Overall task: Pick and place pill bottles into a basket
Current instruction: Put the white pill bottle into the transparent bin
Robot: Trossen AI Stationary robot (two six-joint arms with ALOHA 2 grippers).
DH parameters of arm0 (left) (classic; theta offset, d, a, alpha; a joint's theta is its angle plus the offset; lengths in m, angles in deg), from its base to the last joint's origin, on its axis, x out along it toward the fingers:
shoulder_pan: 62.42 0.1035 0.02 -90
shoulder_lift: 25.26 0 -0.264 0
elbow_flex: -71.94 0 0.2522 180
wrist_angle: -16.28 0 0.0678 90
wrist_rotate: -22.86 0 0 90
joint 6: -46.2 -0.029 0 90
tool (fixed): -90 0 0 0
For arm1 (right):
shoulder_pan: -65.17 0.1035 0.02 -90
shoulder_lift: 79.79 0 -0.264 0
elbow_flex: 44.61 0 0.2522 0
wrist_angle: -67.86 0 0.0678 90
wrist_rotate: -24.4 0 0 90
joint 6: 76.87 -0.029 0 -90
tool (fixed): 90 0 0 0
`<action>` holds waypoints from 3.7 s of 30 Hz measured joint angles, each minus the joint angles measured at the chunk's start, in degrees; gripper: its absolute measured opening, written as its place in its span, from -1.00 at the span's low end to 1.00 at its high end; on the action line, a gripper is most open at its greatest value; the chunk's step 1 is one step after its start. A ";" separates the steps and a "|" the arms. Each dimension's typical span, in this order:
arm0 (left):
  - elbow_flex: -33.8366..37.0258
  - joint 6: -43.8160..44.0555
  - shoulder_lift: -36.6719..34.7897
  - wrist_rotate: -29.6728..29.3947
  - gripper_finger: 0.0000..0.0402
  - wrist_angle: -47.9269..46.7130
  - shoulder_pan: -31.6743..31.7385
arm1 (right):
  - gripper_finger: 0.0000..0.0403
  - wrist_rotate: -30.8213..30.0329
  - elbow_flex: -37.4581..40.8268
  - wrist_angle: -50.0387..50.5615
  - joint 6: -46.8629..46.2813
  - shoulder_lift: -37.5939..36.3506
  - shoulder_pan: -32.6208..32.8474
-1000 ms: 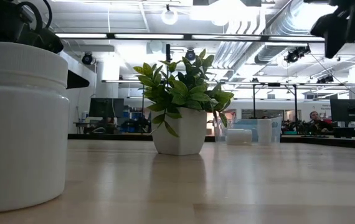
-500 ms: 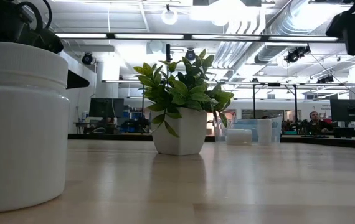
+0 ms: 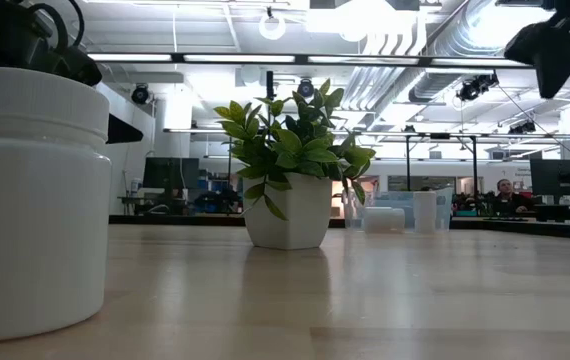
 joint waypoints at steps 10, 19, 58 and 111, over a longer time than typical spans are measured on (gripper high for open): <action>0.00 0.41 0.00 -0.26 -0.90 -0.88 -0.01 | 0.33 4.25 4.85 -5.89 -2.18 2.39 2.08; 0.00 0.42 0.00 -0.33 -0.72 -0.88 0.01 | 0.34 0.80 9.54 -12.09 -3.65 2.37 5.78; 0.00 -0.02 0.15 0.11 -0.78 -0.95 0.01 | 0.47 -1.62 16.49 -21.29 -4.62 13.81 6.69; 0.00 2.14 0.15 -1.72 -0.76 -0.62 0.01 | 0.36 -1.95 16.47 -21.41 -5.08 14.35 6.66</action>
